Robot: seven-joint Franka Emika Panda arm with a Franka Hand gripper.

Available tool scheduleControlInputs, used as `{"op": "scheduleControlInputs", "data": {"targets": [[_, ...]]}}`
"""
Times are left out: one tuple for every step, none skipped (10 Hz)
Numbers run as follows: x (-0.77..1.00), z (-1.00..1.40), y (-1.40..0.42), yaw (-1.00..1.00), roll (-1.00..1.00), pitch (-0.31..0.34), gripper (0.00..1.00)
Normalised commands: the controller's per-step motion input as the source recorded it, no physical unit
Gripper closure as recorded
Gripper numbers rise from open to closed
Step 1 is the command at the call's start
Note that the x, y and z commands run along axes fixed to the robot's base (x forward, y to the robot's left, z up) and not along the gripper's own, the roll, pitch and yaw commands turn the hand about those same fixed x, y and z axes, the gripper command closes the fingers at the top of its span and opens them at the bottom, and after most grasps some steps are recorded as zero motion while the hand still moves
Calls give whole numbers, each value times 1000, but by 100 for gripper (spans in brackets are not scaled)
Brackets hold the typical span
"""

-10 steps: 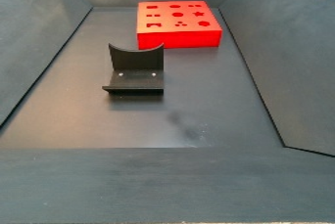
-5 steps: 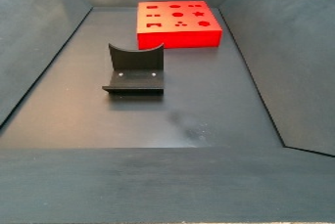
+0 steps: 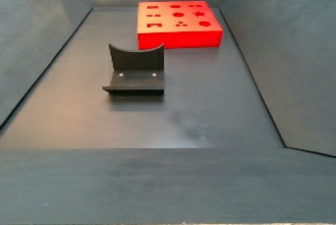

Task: Pick up the star object. Move up. Move to above the board. Insert the star object.
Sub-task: Insert the star object.

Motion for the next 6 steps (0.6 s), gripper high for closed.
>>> {"op": "scheduleControlInputs", "data": {"targets": [[-203,-446,40,363,54,-137,100],[-97,-420,0,146,57,-49,100],[0,-163,-14,0,24,-51,100],[0,-66,-37,0,59,-50,100],[0,-211,-14,0,69,-20,100],[0,-251,-23,0,63,0,100]]}}
